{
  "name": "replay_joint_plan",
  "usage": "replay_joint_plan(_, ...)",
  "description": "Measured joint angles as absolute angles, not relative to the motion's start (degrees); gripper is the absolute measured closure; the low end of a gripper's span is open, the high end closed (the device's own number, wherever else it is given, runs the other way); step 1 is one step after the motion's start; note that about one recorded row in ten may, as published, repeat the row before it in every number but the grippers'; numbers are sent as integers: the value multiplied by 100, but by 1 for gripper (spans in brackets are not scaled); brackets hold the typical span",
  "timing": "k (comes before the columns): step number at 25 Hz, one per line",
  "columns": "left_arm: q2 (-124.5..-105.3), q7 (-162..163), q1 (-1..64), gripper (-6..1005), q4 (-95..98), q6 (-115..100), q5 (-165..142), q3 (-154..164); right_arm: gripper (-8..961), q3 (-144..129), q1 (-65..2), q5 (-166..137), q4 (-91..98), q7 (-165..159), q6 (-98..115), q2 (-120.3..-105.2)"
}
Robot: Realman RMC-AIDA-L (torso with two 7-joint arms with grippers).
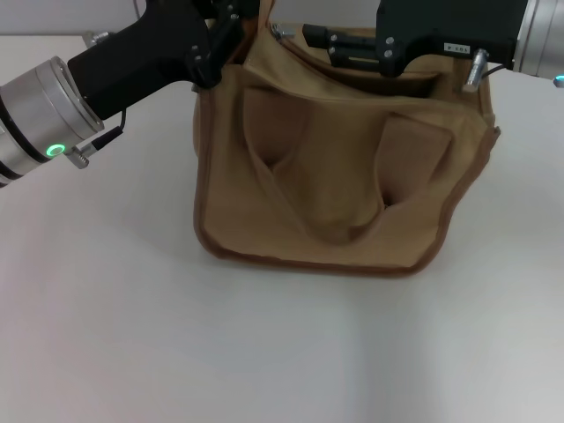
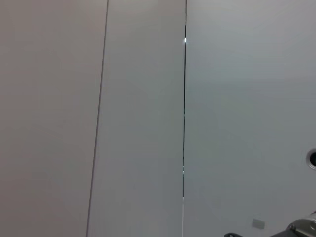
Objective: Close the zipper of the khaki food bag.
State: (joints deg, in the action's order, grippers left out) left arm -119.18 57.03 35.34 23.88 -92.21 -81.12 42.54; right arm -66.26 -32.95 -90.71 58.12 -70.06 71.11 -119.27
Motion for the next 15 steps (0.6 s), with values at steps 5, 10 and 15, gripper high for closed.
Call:
replay_joint_plan(5,-11918,5704,3543,901,2389,-9225,-8111,4254,290,-6629,-3302,-9093,5721,-6919,7086,-11932)
replay_joint_plan(10,-11918,5704,3543,898,2390,-9227,-8106,4254,290,-6755,-3336,-9092,5631,-6695,7033,-11949)
replay_joint_plan(15,-11918,5704,3542,895,2390,-9228,-8106,4253,290,-7051,-3364,-9068,5675,-6670,6781,-11953)
